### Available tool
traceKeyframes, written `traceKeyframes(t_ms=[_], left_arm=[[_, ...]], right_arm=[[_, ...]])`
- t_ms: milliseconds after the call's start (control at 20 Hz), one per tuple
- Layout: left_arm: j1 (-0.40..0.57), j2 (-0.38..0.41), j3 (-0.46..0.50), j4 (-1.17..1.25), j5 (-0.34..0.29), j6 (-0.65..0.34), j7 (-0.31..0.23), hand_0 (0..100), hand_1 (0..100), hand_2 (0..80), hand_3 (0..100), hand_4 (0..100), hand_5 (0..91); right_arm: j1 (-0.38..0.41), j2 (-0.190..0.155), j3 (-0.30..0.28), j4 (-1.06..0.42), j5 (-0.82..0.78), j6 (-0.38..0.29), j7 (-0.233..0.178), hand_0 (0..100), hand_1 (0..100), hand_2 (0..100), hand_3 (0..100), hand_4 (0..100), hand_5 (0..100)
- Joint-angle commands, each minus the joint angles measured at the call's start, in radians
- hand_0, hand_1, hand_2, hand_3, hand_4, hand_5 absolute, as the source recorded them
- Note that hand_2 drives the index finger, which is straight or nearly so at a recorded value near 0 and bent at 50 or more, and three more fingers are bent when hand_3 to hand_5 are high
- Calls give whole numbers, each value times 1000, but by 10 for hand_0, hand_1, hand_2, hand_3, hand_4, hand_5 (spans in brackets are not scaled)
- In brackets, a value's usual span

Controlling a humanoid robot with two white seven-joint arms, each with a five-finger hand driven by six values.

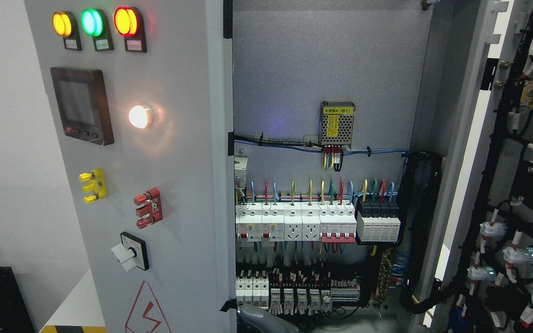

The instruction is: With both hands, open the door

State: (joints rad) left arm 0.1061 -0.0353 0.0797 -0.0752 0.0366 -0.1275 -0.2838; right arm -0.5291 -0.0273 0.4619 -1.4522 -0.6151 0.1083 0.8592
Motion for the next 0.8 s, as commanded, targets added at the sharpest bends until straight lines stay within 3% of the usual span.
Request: traceKeyframes(t_ms=[0, 451, 751], left_arm=[[0, 0, 0, 0, 0, 0, 0, 0, 0, 0, 0, 0, 0], [0, 0, 0, 0, 0, 0, 0, 0, 0, 0, 0, 0, 0], [1, 0, 0, 0, 0, 0, 0, 0, 0, 0, 0, 0, 0]], right_arm=[[-3, -6, 66, -37, -5, -1, 29, 386, 0, 0, 0, 0, 0], [0, -3, 158, -77, -3, -1, 41, 386, 0, 0, 0, 0, 0], [-9, 59, 195, -73, 1, 11, -3, 386, 0, 0, 0, 0, 0]])
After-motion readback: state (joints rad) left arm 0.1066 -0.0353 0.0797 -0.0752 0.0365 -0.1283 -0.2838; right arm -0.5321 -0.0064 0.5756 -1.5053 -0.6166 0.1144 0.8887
